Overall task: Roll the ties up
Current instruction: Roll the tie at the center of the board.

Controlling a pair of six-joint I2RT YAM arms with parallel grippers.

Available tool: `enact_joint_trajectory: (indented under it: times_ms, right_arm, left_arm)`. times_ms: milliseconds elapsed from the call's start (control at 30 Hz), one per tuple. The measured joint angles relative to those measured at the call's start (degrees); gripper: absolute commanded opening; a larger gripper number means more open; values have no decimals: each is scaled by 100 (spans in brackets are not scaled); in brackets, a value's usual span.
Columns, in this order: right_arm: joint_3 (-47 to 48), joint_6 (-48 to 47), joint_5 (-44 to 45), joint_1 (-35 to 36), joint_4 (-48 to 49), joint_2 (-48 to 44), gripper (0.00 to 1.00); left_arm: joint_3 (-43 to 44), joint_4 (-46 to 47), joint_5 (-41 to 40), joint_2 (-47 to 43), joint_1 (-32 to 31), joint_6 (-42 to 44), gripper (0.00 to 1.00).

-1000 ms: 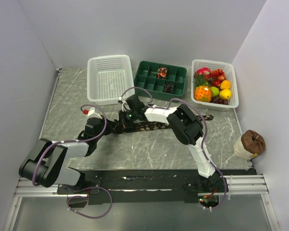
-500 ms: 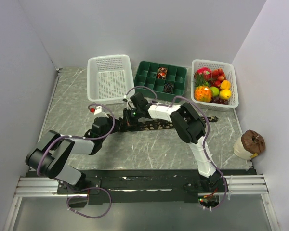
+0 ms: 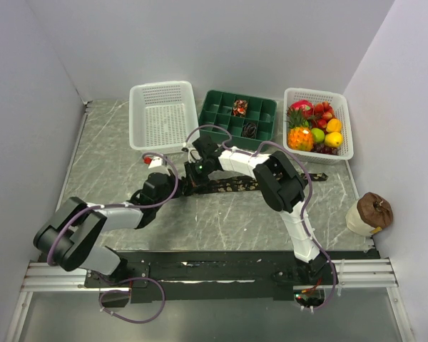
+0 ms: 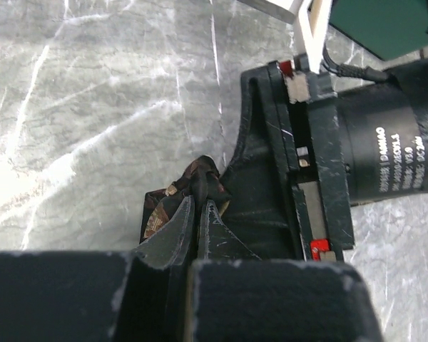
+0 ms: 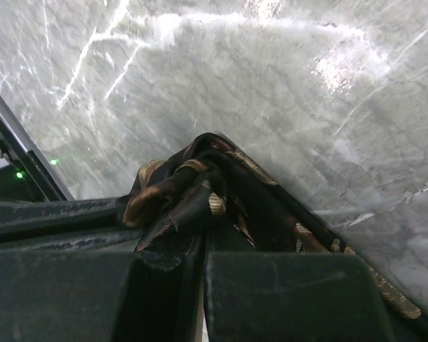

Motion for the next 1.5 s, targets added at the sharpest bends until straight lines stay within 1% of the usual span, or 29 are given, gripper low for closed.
enact_joint_trajectory:
  times_ms: [300,700,833,1167,1300,1500]
  right_arm:
    - [101,-278,87,-7,-332,-37,0]
    - [-271,-323,72,-378,-254,-680,0]
    - [-363,-365,94,-466,-243,-763,0]
    - [-743,-459,236,-721,-295,-1307,0]
    - [-881,-501,267,-839,-243,-1552,0]
    - [-1145,-535,254,-898,-184,-1576,0]
  left_arm:
    - [-2,-317,-42,-282,-125,0,1]
    - [188,-382,-22,-120,-179,-2,1]
    - [232,-442,-33,-101,-190,2,1]
    - [638,-625,-90,267,-501,35,1]
    - [852,-743,-238,494,-682,42,1]
    - [1261,-903,-494,922,-933,46,2]
